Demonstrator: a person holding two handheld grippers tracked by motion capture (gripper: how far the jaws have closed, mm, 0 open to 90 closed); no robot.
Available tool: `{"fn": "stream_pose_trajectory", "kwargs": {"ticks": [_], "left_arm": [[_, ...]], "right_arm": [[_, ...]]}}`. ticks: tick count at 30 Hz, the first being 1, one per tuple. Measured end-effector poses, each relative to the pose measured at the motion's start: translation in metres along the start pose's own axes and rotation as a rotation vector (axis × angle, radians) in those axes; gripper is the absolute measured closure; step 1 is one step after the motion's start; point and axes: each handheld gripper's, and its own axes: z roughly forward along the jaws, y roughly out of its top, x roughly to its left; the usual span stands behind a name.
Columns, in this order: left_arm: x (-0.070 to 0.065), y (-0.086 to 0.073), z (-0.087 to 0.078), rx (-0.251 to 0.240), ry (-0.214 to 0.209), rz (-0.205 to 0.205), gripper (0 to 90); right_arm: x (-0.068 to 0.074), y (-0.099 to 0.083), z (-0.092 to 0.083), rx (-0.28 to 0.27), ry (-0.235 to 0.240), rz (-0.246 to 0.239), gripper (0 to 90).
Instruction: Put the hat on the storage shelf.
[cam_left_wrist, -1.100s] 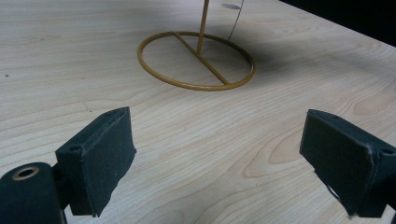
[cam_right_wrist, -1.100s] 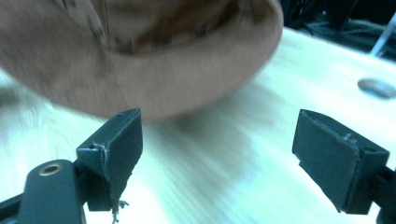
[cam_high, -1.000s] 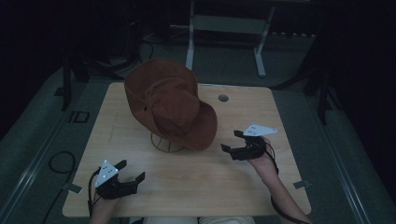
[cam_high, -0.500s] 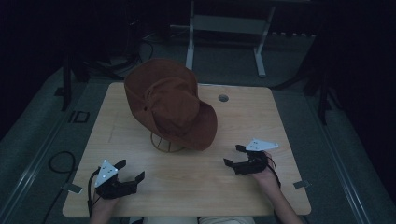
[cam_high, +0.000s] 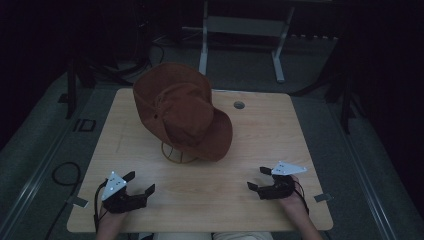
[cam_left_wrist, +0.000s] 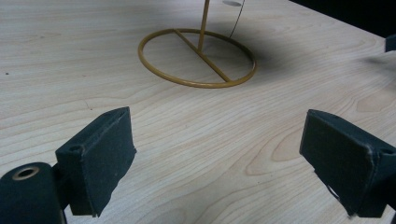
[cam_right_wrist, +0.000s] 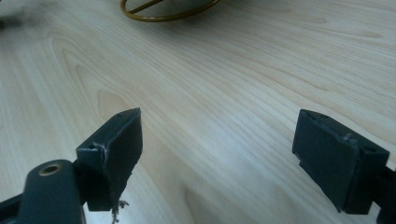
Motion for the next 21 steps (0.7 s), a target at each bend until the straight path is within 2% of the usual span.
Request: {"fn": "stream_pose_trajectory", "kwargs": {"ticks": [9,12,15,17,21], "left_arm": [[0.0,0.0,0.0,0.002,0.001,0.002,10.3],[-0.001,0.0,0.0,0.003,0.0,0.004,10.3],[-0.002,-0.001,0.0,0.003,0.001,0.005,10.3],[-0.002,-0.001,0.0,0.003,0.001,0.006,10.3],[-0.002,-0.001,0.0,0.002,0.002,0.003,10.3]], "right_arm": [[-0.005,-0.015,-0.023,-0.016,-0.051,-0.001,15.9],[-0.012,-0.022,-0.033,-0.01,-0.094,-0.011,15.9],[-0.018,-0.027,-0.04,-0.017,-0.114,0.004,15.9],[-0.021,-0.028,-0.045,-0.023,-0.135,-0.003,15.9],[-0.028,-0.031,-0.051,-0.043,-0.149,0.015,15.9]]}}
